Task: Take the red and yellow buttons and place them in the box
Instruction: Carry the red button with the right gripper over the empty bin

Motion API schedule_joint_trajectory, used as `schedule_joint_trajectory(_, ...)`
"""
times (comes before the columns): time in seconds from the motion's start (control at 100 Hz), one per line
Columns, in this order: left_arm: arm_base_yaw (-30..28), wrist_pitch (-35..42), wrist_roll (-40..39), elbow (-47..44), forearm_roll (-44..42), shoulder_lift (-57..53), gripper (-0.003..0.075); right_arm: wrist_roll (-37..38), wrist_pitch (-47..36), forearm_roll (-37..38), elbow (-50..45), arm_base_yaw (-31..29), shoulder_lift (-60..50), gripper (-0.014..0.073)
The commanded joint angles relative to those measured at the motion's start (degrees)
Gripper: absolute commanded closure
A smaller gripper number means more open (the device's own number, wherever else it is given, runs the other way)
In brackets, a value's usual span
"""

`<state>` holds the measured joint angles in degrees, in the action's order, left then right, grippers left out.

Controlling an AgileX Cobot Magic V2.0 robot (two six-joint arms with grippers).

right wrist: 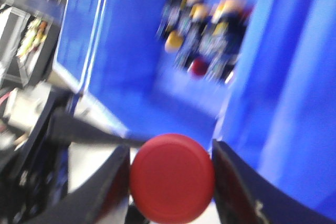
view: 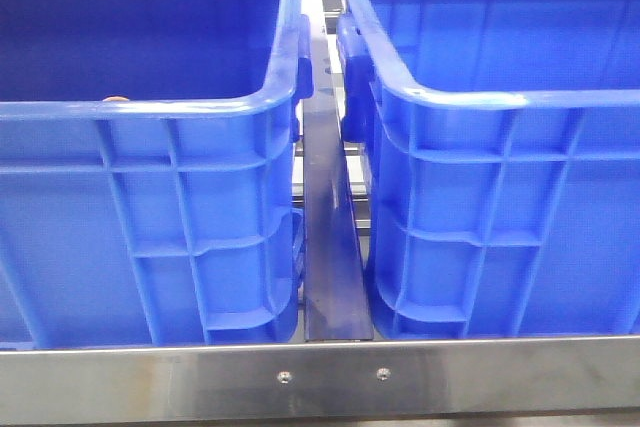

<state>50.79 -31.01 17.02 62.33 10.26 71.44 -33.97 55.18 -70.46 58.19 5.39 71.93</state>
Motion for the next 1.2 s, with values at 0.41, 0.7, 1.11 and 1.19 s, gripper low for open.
schedule_joint_trajectory(0.41,0.4,3.5,0.1,1.8,0.6,-1.8,0.0176,-27.2,-20.6,-0.6,0.3,-9.3,-1.4,0.0318)
schedule_joint_trajectory(0.7,0.4,3.4,0.1,1.8,0.6,-1.8,0.0176,-36.2,-29.8,-1.2,-0.1,-9.3,4.2,0.0318)
schedule_joint_trajectory(1.11,0.4,3.4,0.1,1.8,0.6,-1.8,0.0176,-46.1,-35.7,-8.1,3.5,-9.3,17.1,0.0318)
schedule_joint_trajectory(1.19,0.4,3.4,0.1,1.8,0.6,-1.8,0.0176,-46.1,-35.4,-9.0,4.8,-9.3,19.3,0.0318)
